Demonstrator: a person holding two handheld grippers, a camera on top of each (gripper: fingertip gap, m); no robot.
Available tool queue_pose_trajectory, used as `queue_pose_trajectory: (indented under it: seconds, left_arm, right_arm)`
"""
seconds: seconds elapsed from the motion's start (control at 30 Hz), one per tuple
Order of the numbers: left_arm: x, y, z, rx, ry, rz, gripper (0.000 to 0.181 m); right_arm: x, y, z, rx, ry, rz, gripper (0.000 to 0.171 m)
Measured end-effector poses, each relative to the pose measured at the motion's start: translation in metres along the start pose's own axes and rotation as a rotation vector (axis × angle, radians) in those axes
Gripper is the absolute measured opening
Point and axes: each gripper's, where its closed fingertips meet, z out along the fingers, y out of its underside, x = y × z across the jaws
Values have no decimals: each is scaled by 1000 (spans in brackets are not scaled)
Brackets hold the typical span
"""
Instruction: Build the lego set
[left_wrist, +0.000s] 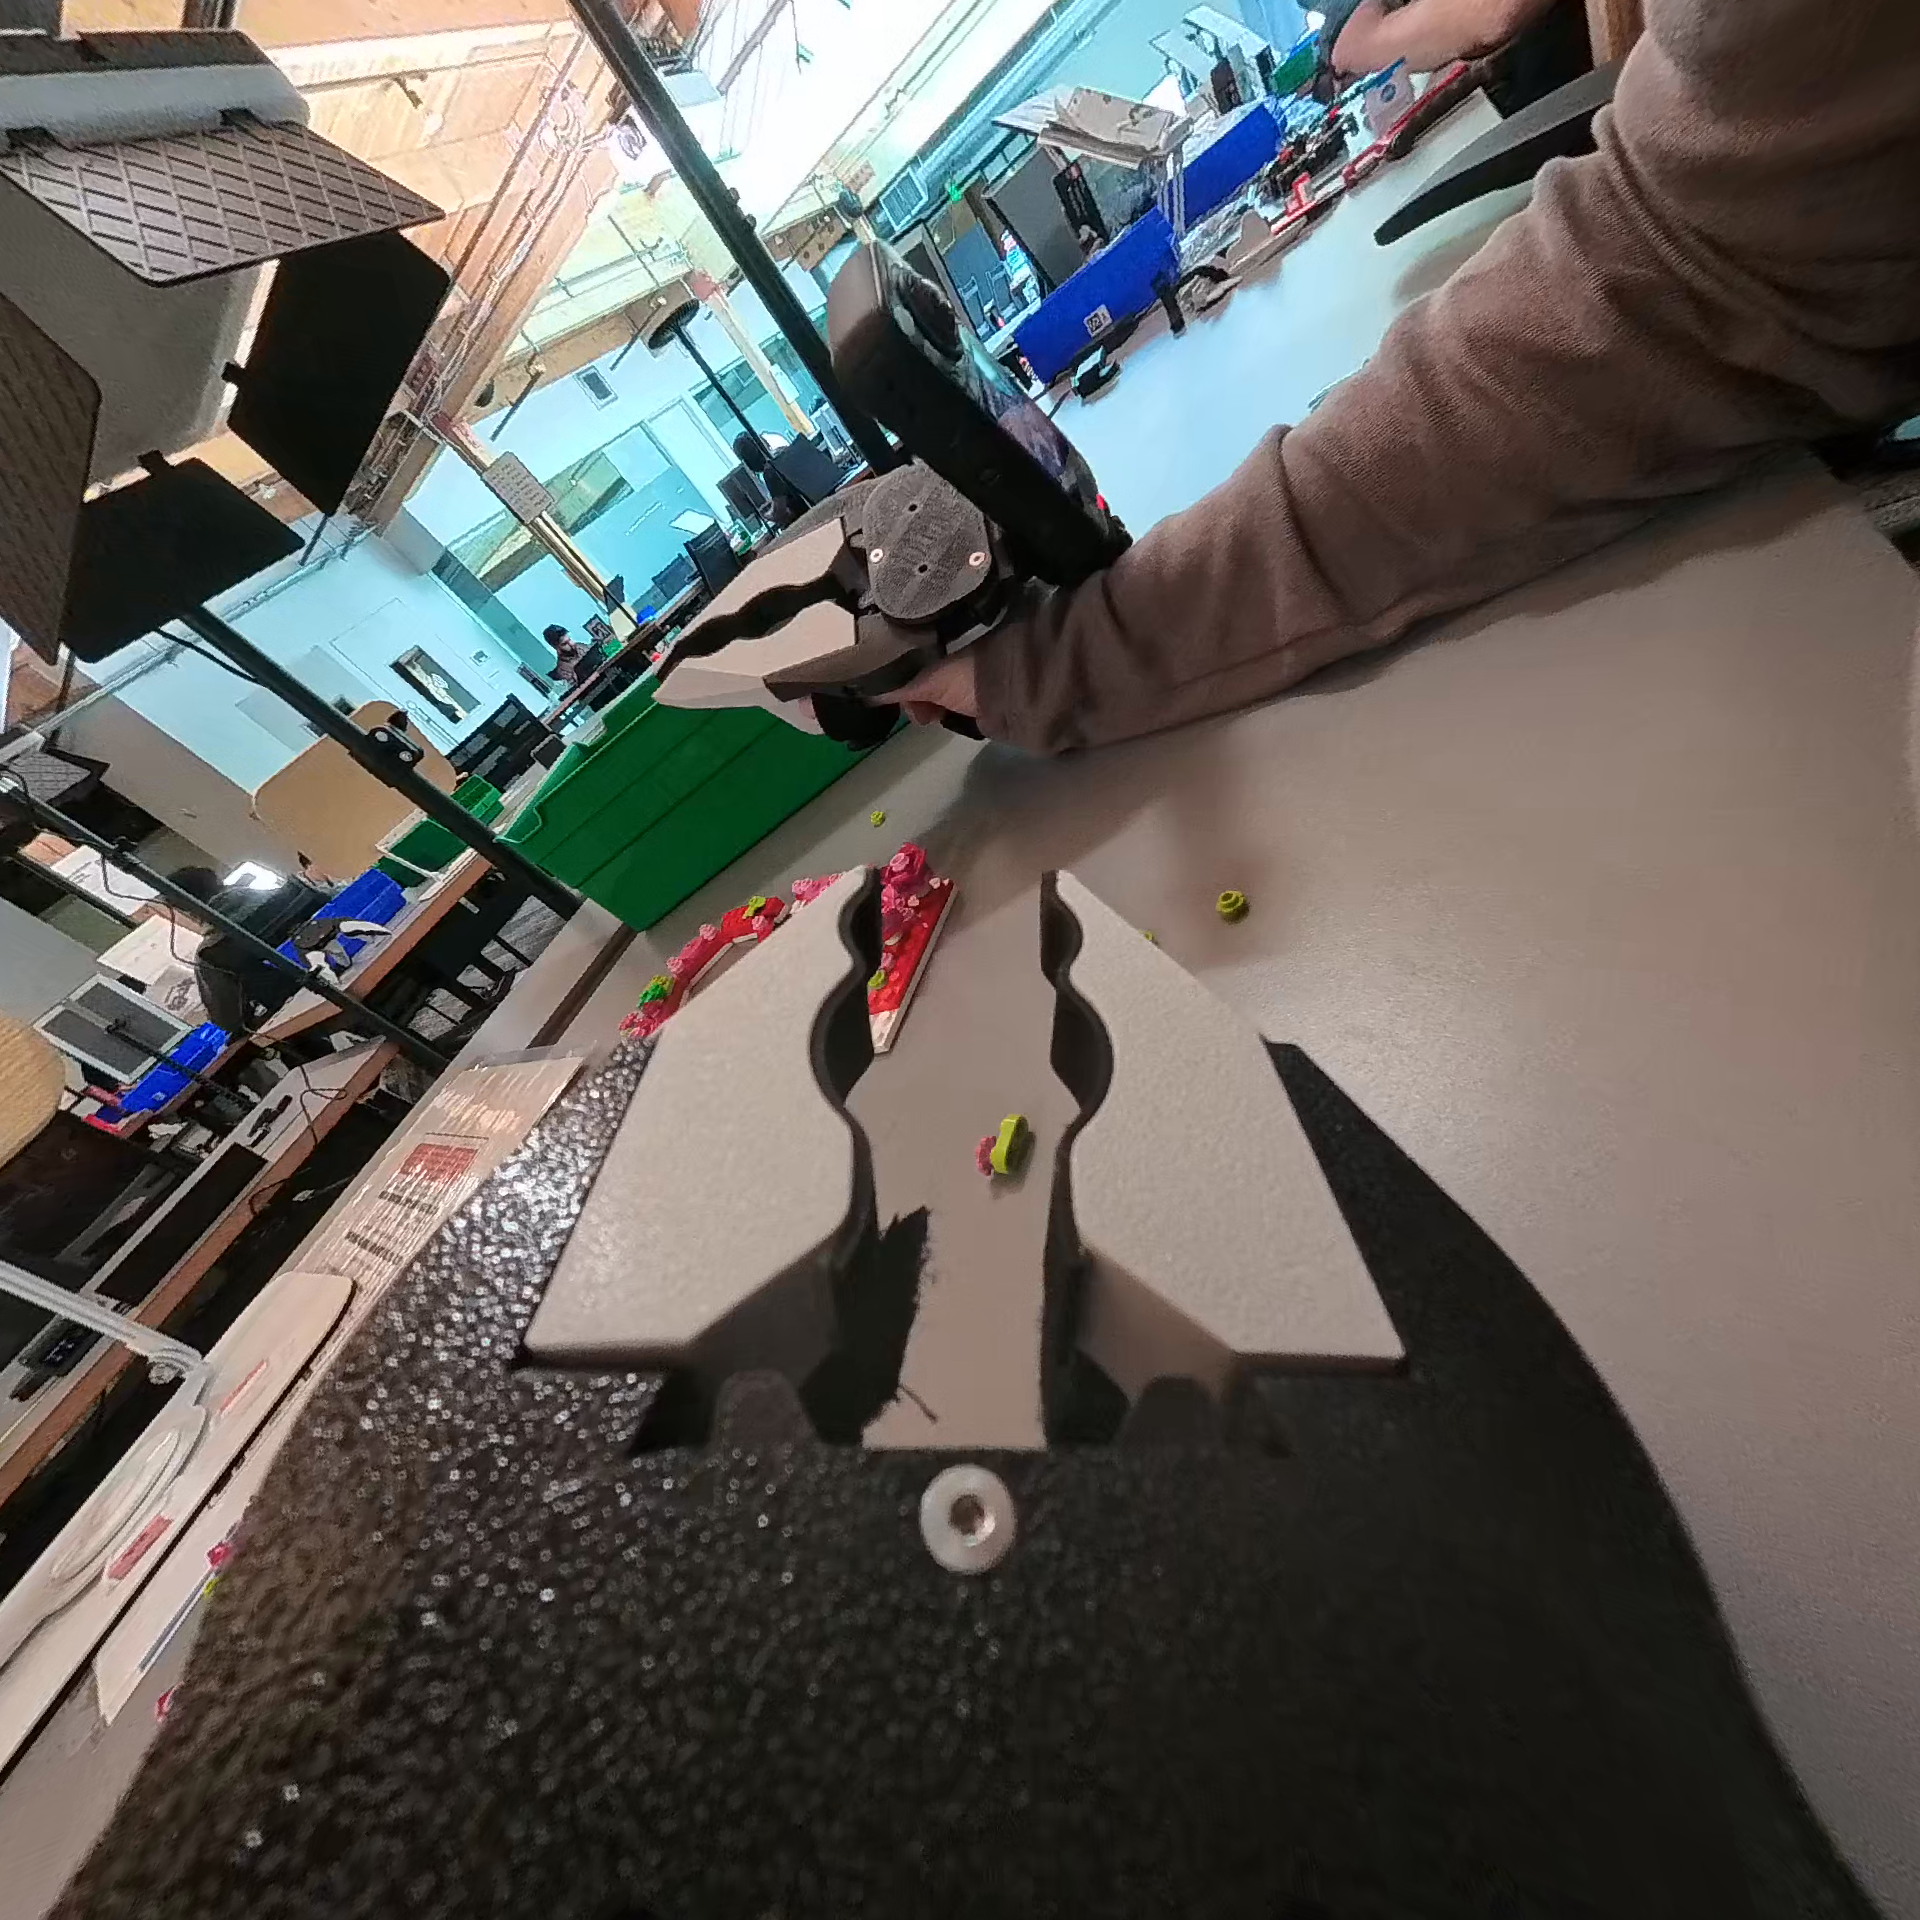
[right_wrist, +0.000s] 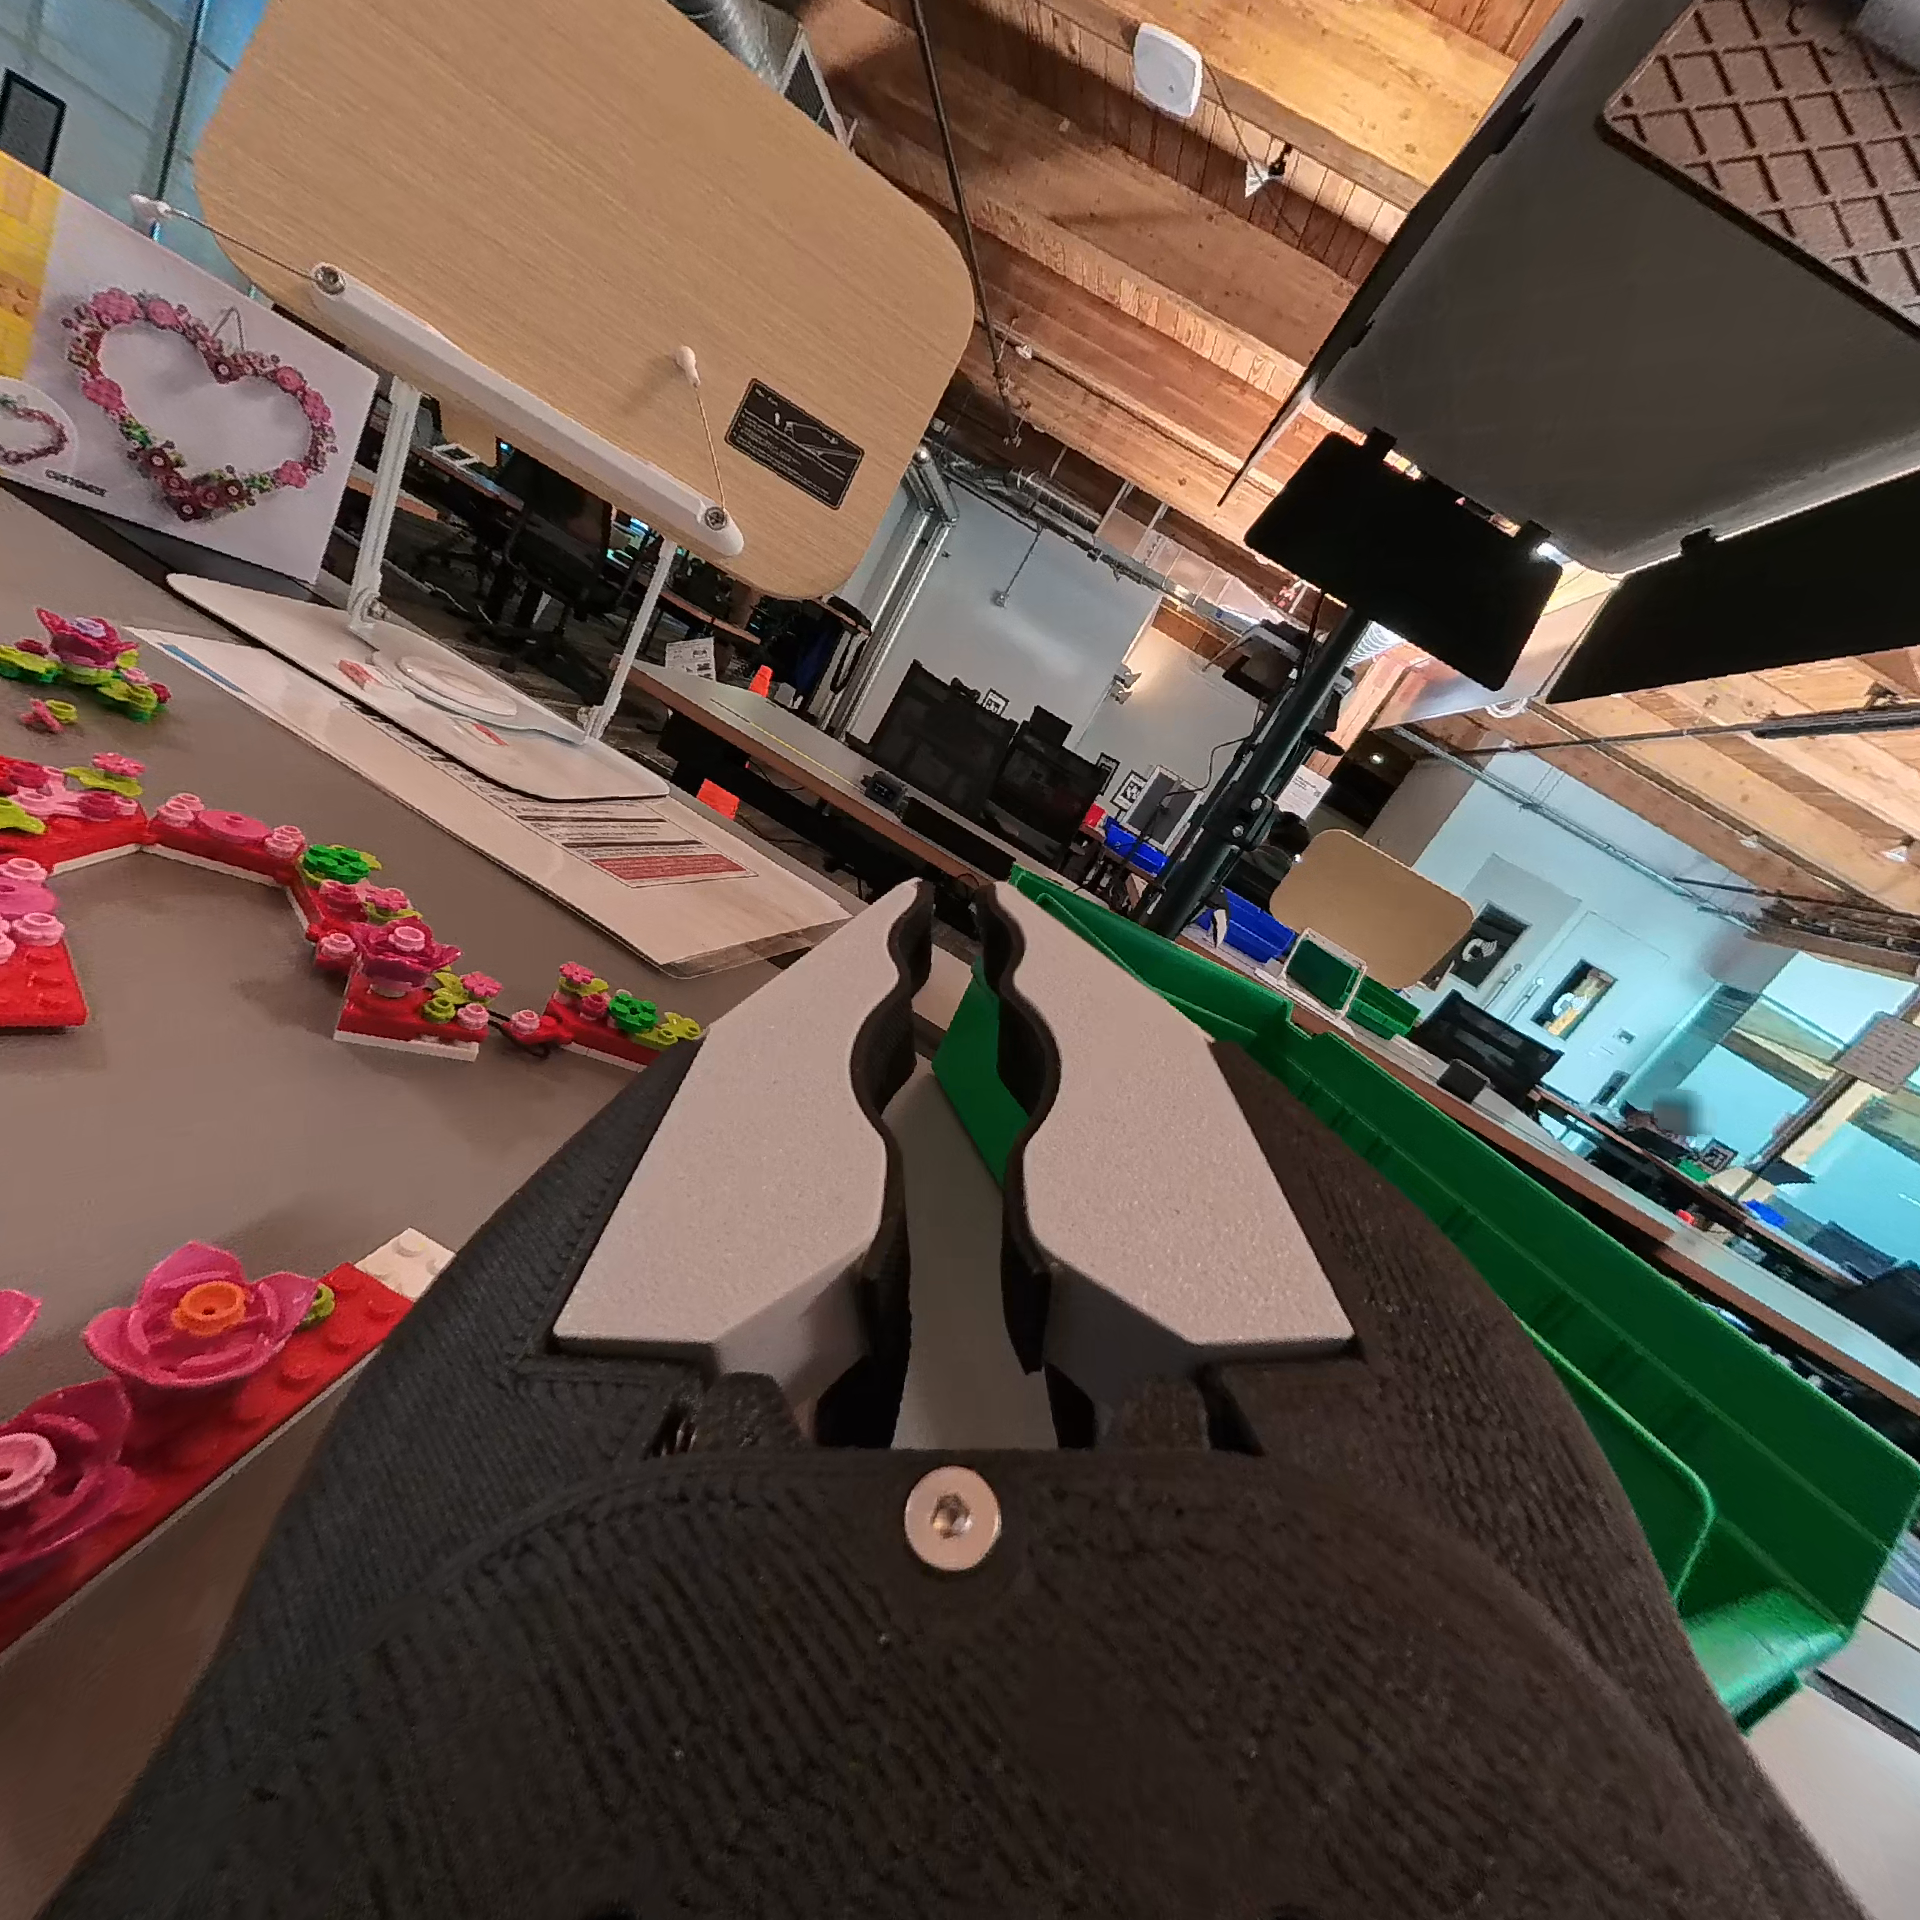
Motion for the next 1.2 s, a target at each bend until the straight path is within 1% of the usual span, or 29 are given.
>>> queue_pose_trajectory:
  seconds: [0.2, 0.3, 0.43, 0.53, 0.57, 0.63, 0.7, 0.83, 0.87, 0.97, 1.07, 1.2]
  left_arm:
    - [-2, -1, 0, 21, -9, -10, 30]
    - [-5, -3, 0, 42, -29, -4, 36]
    - [-8, -5, 0, 65, -51, 19, 42]
    - [-11, -9, 0, 89, -78, 41, 50]
    - [-11, -10, 0, 102, -82, 47, 54]
    - [-10, -16, -1, 140, -76, 38, 69]
    - [-11, -19, -1, 159, -83, 22, 80]
    - [-17, -21, -2, 180, -100, -26, 90]
    - [-19, -21, -1, 183, -108, -36, 95]
    - [-24, -19, 0, 184, -128, -72, 112]
    - [-24, -19, 2, 195, -120, -117, 129]
    - [-23, -21, 3, 202, -117, -116, 138]
  right_arm:
    - [6, 3, 0, -8, 21, 22, 14]
    - [7, 5, 0, -13, 16, 21, 21]
    - [6, 7, 3, -11, -1, 55, 37]
    - [2, 4, 3, 13, -30, 67, 48]
    - [0, 2, 4, 20, -40, 68, 51]
    - [-5, 0, 4, 33, -63, 70, 58]
    - [-8, -2, 5, 44, -79, 71, 62]
    - [-8, -3, 5, 50, -76, 67, 68]
    - [-8, -4, 5, 52, -74, 76, 71]
    - [-10, -3, 7, 48, -90, 134, 90]
    - [-8, -4, 8, 55, -83, 151, 97]
    - [-9, -6, 8, 62, -77, 128, 105]
